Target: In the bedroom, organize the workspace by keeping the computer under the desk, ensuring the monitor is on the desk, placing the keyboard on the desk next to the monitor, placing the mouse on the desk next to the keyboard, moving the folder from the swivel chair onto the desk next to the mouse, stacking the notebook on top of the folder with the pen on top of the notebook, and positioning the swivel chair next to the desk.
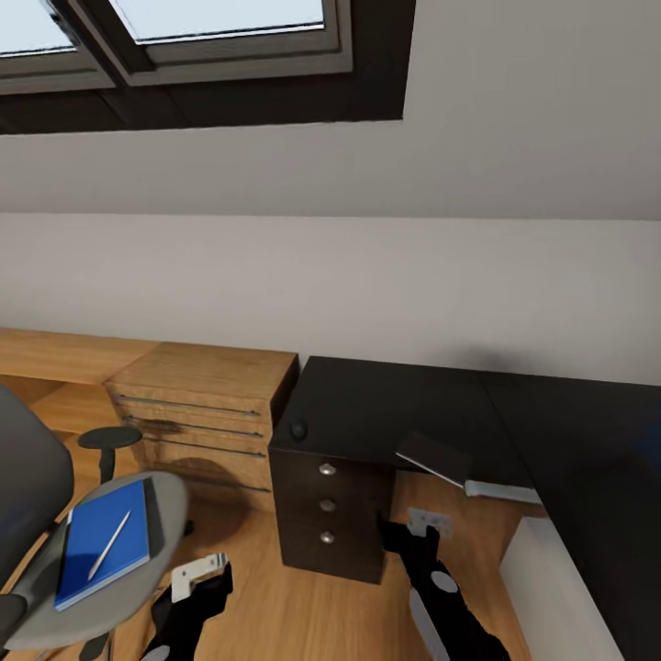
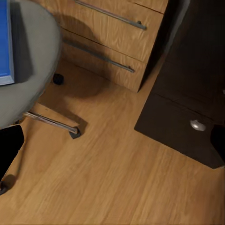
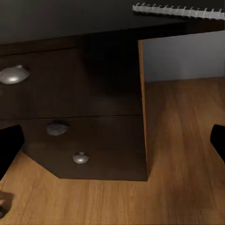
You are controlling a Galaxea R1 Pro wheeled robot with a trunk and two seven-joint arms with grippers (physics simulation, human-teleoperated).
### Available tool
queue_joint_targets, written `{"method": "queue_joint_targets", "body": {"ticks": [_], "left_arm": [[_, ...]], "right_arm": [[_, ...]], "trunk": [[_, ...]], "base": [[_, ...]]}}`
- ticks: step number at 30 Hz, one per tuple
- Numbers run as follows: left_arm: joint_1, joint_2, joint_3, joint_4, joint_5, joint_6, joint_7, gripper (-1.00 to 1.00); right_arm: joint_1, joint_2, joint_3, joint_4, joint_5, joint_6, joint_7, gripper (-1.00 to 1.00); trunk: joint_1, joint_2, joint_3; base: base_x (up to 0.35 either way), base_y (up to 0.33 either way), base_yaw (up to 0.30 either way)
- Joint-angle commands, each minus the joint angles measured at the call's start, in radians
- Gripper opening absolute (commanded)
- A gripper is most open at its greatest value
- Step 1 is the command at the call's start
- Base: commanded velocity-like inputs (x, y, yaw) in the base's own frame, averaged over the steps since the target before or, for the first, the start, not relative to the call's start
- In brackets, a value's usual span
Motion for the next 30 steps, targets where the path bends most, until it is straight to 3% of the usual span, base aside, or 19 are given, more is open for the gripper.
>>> {"method": "queue_joint_targets", "body": {"ticks": [1, 4, 5, 9, 11, 16, 30], "left_arm": [[0.0, 0.0, -0.001, -0.062, 0.009, 0.068, 0.007, 1.0], [0.0, 0.0, -0.001, -0.129, 0.011, 0.156, 0.008, 1.0], [0.0, -0.001, -0.001, -0.163, 0.011, 0.2, 0.008, 1.0], [-0.001, -0.005, -0.001, -0.219, 0.013, 0.254, 0.009, 1.0], [-0.001, -0.005, 0.026, -0.241, 0.014, 0.276, 0.008, 1.0], [0.0, -0.002, 0.073, -0.239, 0.011, 0.277, 0.006, 1.0], [0.0, -0.002, 0.079, -0.236, 0.009, 0.277, 0.006, 1.0]], "right_arm": [[-0.039, 0.011, 0.016, -0.031, -0.009, 0.08, -0.02, 1.0], [-0.107, 0.025, 0.041, -0.055, -0.004, 0.191, -0.041, 1.0], [-0.157, 0.032, 0.056, -0.057, -0.002, 0.255, -0.06, 1.0], [-0.266, 0.032, 0.077, -0.018, -0.006, 0.363, -0.155, 1.0], [-0.327, 0.032, 0.086, 0.045, -0.064, 0.412, -0.256, 1.0], [-0.335, 0.032, 0.089, 0.158, -0.112, 0.36, -0.269, 1.0], [-0.335, 0.032, 0.096, 0.184, -0.118, 0.346, -0.27, 1.0]], "trunk": [[0.001, -0.001, -0.001], [0.001, -0.001, -0.001], [0.001, -0.001, -0.001], [0.001, -0.001, -0.001], [0.001, -0.001, -0.001], [0.001, -0.001, -0.001], [0.001, -0.001, -0.003]], "base": [[0.329, 0.0, 0.0], [0.33, 0.0, 0.0], [0.33, 0.0, 0.0], [0.329, 0.0, 0.0], [0.329, 0.0, 0.0], [0.266, 0.0, 0.0], [0.215, 0.0, 0.048]]}}
